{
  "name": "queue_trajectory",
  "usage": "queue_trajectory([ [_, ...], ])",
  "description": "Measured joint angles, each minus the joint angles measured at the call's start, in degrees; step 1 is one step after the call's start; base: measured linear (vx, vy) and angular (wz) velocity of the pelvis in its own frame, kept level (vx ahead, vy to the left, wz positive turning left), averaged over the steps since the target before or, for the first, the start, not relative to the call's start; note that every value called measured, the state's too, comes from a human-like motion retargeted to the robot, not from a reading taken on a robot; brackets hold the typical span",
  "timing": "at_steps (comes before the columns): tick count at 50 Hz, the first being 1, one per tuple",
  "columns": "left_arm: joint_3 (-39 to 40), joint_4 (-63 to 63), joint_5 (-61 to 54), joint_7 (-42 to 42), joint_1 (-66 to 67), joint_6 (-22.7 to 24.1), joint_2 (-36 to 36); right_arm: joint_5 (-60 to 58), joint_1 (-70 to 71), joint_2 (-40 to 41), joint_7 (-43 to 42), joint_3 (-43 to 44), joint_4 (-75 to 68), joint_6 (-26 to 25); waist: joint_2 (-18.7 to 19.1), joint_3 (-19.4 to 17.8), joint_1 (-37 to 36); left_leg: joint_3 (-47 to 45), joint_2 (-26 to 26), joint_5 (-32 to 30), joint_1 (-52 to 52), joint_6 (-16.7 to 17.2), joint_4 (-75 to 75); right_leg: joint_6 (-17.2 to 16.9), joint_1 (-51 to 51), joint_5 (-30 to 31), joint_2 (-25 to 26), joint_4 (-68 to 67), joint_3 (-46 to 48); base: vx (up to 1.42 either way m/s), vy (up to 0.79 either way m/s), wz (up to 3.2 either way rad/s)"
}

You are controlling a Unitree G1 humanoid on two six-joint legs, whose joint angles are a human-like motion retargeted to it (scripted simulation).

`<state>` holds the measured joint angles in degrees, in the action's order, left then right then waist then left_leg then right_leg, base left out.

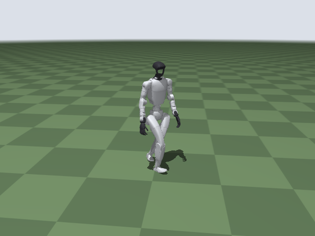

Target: Walk

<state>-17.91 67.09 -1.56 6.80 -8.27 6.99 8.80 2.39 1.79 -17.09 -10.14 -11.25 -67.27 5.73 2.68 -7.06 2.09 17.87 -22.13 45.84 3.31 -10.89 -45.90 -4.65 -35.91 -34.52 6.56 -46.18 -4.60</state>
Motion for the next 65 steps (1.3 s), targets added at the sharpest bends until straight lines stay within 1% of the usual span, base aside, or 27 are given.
queue_trajectory([
  [3,0.2,2.3,0.8,-0.7,0.6,-0.4,-0.2,0.7,0.0,-0.3,0.1,0.6,0.0,0.0,1.2,1.3,-0.3,2.1,0.3,0.9,-0.3,0.9,-2.5,-0.6,-0.8,2.5,3.5,3.4,-2.2,0.35,0.06,0.98],
  [5,0.2,3.4,1.2,-0.9,1.9,-0.7,-0.4,1.1,-0.6,-0.1,-0.1,1.1,-0.1,-0.1,2.0,1.4,-0.6,1.8,0.5,2.3,-0.7,1.4,-6.8,-0.4,-2.2,3.2,5.5,-1.0,-2.4,0.35,0.04,0.98],
  [8,0.7,5.6,1.7,-2.0,2.9,-1.0,-0.7,2.0,-0.9,-0.9,0.1,1.9,-0.8,-0.3,4.5,0.9,0.0,3.6,2.5,1.8,-4.1,4.0,-11.1,0.9,0.5,5.2,7.9,-3.7,-1.4,0.41,0.02,0.97],
  [10,0.8,6.8,1.9,-2.6,3.8,-1.2,-0.8,2.5,-1.4,-1.3,0.1,2.4,-1.4,-0.4,8.0,0.4,0.0,3.5,6.7,0.9,-5.4,7.2,-16.7,2.5,2.5,6.4,10.9,-4.9,1.0,0.42,0.01,0.78],
  [12,0.7,7.5,2.2,-3.1,4.7,-1.2,-0.6,2.9,-1.9,-1.5,0.0,2.7,-1.8,-0.5,10.7,0.5,0.1,1.5,11.4,-4.1,-4.6,11.6,-22.9,4.2,3.6,5.8,12.6,-6.4,3.5,0.42,0.01,0.80],
  [15,0.3,7.8,3.0,-4.2,5.2,-1.2,-0.5,3.6,-2.4,-2.5,0.4,2.7,-1.8,-0.5,14.6,0.5,0.2,-0.7,17.0,-15.0,-0.5,18.5,-32.9,6.6,7.2,5.1,14.4,-3.9,6.5,0.38,0.03,0.89],
  [16,0.0,7.4,3.1,-4.3,5.0,-1.2,-0.3,3.7,-2.6,-2.8,0.4,2.7,-1.7,-0.6,15.0,0.6,0.1,-2.3,18.8,-17.9,2.2,19.2,-36.5,7.1,8.1,4.3,14.0,-3.6,7.2,0.37,0.01,1.07],
  [17,-0.3,6.8,3.1,-4.4,4.9,-1.2,-0.1,3.7,-2.7,-3.0,0.5,2.7,-1.6,-0.6,15.3,0.7,0.0,-4.1,20.9,-20.2,5.0,19.2,-40.0,7.6,9.0,3.6,13.6,-3.3,8.0,0.37,-0.01,1.21],
  [19,-0.8,5.1,2.8,-4.4,4.2,-1.1,0.4,3.5,-2.9,-3.4,0.8,2.7,-1.5,-0.8,15.3,1.4,-0.5,-7.8,25.8,-20.6,11.9,16.2,-46.4,8.1,10.7,1.8,12.0,-2.7,9.6,0.38,-0.05,1.34],
  [22,-1.0,2.0,1.8,-4.0,3.1,-1.0,1.0,3.0,-3.0,-3.8,1.6,2.6,-1.9,-1.4,14.2,2.7,-1.9,-12.2,31.8,-15.4,22.0,9.6,-52.3,8.1,13.6,-0.9,9.4,-1.0,11.8,0.41,-0.10,1.30],
  [25,-0.4,-0.8,0.4,-3.3,2.6,-0.5,1.3,2.3,-2.8,-3.8,2.8,2.2,-2.2,-1.9,12.5,3.5,-3.8,-16.1,33.7,-8.9,30.0,5.1,-50.9,7.5,17.0,-3.7,6.8,1.1,13.3,0.43,-0.10,1.02],
  [28,0.2,-2.7,-1.1,-2.8,2.9,0.2,1.1,1.7,-2.4,-3.4,3.5,1.5,-2.2,-1.9,10.7,3.4,-5.1,-20.3,33.3,-4.0,34.6,3.9,-43.0,6.6,21.2,-6.7,4.3,2.6,14.5,0.44,-0.08,0.77],
  [31,0.4,-3.3,-2.1,-2.6,3.4,0.6,0.8,0.9,-1.7,-2.8,3.8,0.5,-2.0,-1.5,9.4,3.1,-5.9,-24.1,32.9,-1.4,37.4,4.5,-31.4,6.1,25.6,-8.5,2.3,5.3,16.0,0.41,-0.05,0.66],
  [35,0.9,-2.3,-2.3,-2.6,4.1,0.3,0.0,-0.7,-0.2,-2.2,3.5,-1.1,-1.4,-0.9,7.8,3.9,-5.7,-27.9,31.0,-1.1,39.8,6.4,-13.7,5.7,30.9,-8.8,0.7,10.8,18.7,0.39,0.00,0.73],
  [38,1.1,-0.8,-1.9,-2.9,4.8,-0.2,-0.3,-1.6,1.0,-1.6,3.3,-2.3,-0.9,-0.7,6.1,5.7,-4.9,-31.0,29.0,-2.3,40.6,6.7,-2.8,5.4,32.0,-9.1,-0.8,11.5,20.7,0.39,0.05,0.74],
  [40,1.0,0.1,-1.8,-2.9,5.8,-0.6,-0.6,-1.9,1.0,-1.1,3.2,-2.8,-0.5,-0.5,5.7,6.0,-4.8,-32.2,29.8,-2.0,41.8,6.8,-4.5,5.0,32.5,-10.4,-1.7,7.9,21.8,0.43,0.06,0.40],
  [42,1.1,1.6,-2.1,-3.1,6.1,-1.1,-0.3,-1.9,0.9,-0.6,2.9,-3.2,-0.1,-0.4,4.5,6.3,-5.6,-33.4,29.5,-3.1,39.5,5.6,-4.2,5.0,34.6,-10.4,-2.6,6.7,22.0,0.51,0.07,0.13],
  [43,1.2,2.1,-2.2,-3.1,6.6,-1.3,-0.5,-1.9,0.6,-0.4,2.8,-3.3,0.0,-0.4,4.2,6.5,-5.7,-33.4,29.7,-3.6,39.7,5.3,-7.0,4.7,34.9,-10.9,-3.5,4.0,22.2,0.52,0.07,0.23],
  [45,1.3,3.6,-2.7,-3.2,6.9,-1.7,-0.1,-2.1,-0.3,0.3,2.6,-3.5,0.3,-0.3,1.6,6.5,-6.0,-34.9,27.3,-4.9,36.8,3.5,-8.4,3.8,35.9,-11.2,-7.1,-1.8,21.5,0.54,0.08,0.35],
  [47,1.5,4.5,-3.2,-3.2,7.3,-1.8,-0.3,-2.4,-1.4,0.6,2.5,-3.4,0.1,-0.3,-0.7,7.0,-5.5,-35.3,24.5,-5.4,35.8,2.0,-11.3,1.7,35.7,-8.5,-10.8,-9.5,20.7,0.54,0.10,0.71],
  [50,1.9,5.6,-4.1,-3.5,7.4,-1.8,0.3,-2.6,-3.1,1.5,3.1,-3.0,-0.1,-0.5,-7.3,7.7,-3.6,-37.2,13.9,-7.1,30.2,-1.6,-6.0,-3.7,33.2,2.8,-20.0,-22.7,16.8,0.50,0.15,1.05],
  [53,2.3,5.0,-4.1,-3.1,6.7,-1.9,1.0,-2.5,-3.9,2.0,3.6,-2.3,-0.5,-0.8,-11.0,7.7,-1.5,-35.8,6.5,-7.5,25.4,-3.9,-1.6,-5.9,28.4,13.7,-24.8,-34.5,11.7,0.48,0.10,1.07],
  [55,2.5,4.0,-3.8,-2.4,5.8,-1.8,1.6,-2.5,-3.9,2.2,3.4,-2.0,-0.8,-0.9,-12.3,7.2,-0.1,-33.8,3.3,-7.4,21.8,-4.1,1.0,-5.3,24.9,16.1,-26.5,-40.5,9.1,0.49,0.03,1.00],
  [57,2.1,3.0,-3.5,-1.4,5.2,-1.6,1.9,-2.5,-4.4,2.4,2.6,-1.8,-1.0,-1.0,-12.5,6.7,1.1,-31.9,1.8,-5.8,19.7,-4.1,-0.3,-3.1,21.8,12.4,-27.8,-44.9,7.8,0.50,0.01,0.91],
  [60,2.1,1.1,-3.2,0.3,3.1,-1.6,2.6,-2.3,-4.0,2.1,1.2,-1.4,-1.0,-1.0,-11.3,5.2,2.5,-27.3,-0.2,-4.2,14.1,-4.1,1.9,0.5,15.8,5.7,-28.5,-46.8,5.9,0.53,0.01,0.85],
  [63,2.3,-1.3,-3.0,1.5,1.1,-1.4,2.8,-2.5,-3.4,1.6,-0.1,-1.2,-0.8,-1.2,-8.9,3.3,3.2,-22.2,-0.6,-2.6,8.5,-4.1,4.2,3.2,10.1,0.4,-26.4,-43.2,5.0,0.55,-0.03,0.75],
  [65,1.9,-2.7,-2.9,1.9,0.3,-1.1,2.8,-2.8,-3.5,1.5,-0.6,-1.2,-0.8,-1.4,-8.1,2.4,3.6,-19.2,-1.1,-1.6,5.7,-4.1,4.6,3.8,6.5,-2.0,-25.1,-39.2,4.4,0.52,-0.08,0.86],
])
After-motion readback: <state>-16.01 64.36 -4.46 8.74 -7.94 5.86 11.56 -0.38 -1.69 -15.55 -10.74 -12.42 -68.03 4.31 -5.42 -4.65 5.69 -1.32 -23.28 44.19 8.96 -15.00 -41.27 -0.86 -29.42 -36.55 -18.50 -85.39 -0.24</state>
